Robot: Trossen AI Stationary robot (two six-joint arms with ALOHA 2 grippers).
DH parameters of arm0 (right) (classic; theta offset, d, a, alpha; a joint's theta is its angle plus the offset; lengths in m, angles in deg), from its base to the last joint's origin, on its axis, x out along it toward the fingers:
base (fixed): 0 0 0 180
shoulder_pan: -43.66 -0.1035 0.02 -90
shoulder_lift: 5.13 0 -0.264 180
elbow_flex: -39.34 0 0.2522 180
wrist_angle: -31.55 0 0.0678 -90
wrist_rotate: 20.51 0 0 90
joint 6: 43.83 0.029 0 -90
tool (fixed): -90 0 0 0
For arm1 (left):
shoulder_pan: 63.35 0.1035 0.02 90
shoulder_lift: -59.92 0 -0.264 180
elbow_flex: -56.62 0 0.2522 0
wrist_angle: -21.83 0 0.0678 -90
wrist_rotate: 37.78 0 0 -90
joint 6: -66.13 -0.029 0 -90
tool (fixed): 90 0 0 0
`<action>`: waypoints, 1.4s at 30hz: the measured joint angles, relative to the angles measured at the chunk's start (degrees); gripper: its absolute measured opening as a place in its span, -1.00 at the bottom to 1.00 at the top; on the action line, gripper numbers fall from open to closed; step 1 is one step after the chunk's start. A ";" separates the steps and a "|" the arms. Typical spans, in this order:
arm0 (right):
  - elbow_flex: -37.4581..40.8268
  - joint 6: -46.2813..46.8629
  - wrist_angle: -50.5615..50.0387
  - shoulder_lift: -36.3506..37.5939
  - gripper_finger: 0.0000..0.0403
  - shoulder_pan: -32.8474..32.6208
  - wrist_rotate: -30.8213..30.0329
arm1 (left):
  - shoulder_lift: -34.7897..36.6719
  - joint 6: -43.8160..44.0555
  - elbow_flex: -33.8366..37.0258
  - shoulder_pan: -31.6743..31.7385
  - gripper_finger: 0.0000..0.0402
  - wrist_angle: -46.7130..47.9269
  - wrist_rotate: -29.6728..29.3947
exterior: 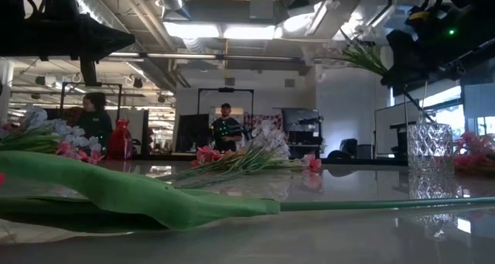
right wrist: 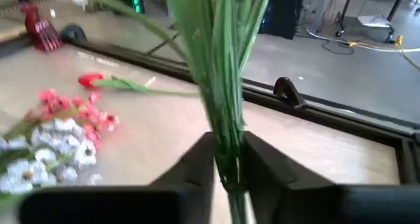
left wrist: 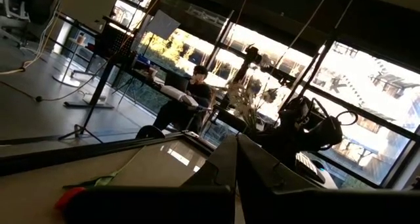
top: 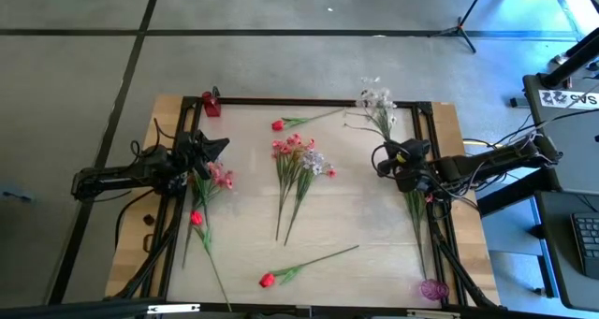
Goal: Sort flowers into vase by color
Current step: Put the top white flowers into the transparent vase
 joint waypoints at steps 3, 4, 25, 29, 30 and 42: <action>-2.46 -1.73 -3.03 -0.02 -0.92 0.00 0.89 | 0.00 -0.01 0.00 0.02 -1.00 0.00 -0.01; -3.59 -2.01 -4.18 -0.02 -0.93 0.00 0.87 | 0.01 -0.02 0.01 0.01 -1.00 0.00 -0.01; -1.15 7.46 -8.89 0.55 -0.93 -26.79 -25.24 | 0.01 -0.02 0.00 0.01 -1.00 0.02 -0.02; -1.12 7.22 -11.68 3.51 -0.96 -27.43 -25.42 | 0.00 -0.01 0.01 0.00 -1.00 0.04 -0.02; -1.12 7.32 -13.02 4.18 -0.96 -27.43 -25.40 | 0.01 -0.02 0.01 0.02 -1.00 0.04 -0.02; 1.44 11.09 -17.79 11.28 -0.94 -27.43 -25.45 | 0.01 -0.02 0.02 0.00 -1.00 0.11 0.00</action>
